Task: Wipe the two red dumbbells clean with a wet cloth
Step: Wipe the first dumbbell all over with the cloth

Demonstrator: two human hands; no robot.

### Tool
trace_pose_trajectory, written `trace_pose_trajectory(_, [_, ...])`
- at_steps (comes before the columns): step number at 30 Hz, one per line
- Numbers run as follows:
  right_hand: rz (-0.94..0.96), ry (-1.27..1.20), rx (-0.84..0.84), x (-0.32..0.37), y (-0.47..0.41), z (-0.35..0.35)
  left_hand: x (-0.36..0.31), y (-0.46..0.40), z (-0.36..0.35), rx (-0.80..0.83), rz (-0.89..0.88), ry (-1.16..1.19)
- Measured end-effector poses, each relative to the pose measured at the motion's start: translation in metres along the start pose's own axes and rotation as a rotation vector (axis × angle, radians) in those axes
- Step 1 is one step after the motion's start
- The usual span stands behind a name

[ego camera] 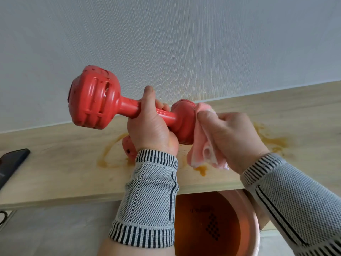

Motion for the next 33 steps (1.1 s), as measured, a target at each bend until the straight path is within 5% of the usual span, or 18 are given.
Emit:
trace_pose_trajectory(7, [0.032,-0.092,0.155,0.008,0.010,-0.016,-0.001,-0.003,0.006,-0.073,0.006,0.007])
trace_pose_trajectory(15, [-0.001,-0.152,-0.037,0.005,0.004,-0.003,0.004,0.000,0.003,-0.051,0.042,0.059])
trace_pose_trajectory(21, [-0.154,-0.440,0.252,-0.001,0.003,-0.022,-0.006,-0.005,0.004,-0.042,0.006,0.072])
trace_pose_trajectory(28, [-0.132,-0.260,0.082,0.001,0.004,-0.011,-0.004,0.001,0.005,-0.026,-0.053,-0.011])
trace_pose_trajectory(33, [-0.130,-0.268,0.117,-0.007,0.004,-0.016,-0.005,0.006,0.000,-0.019,-0.098,-0.063])
Point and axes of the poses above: each hand's wrist, its own y-axis away from the middle knuckle, its own z-axis out of the back of the hand, x = y × z, the point moved 8 cm from there along -y, towards the middle knuckle, and after that the axes turned 11 degrees about z, right-handed, at the moved point
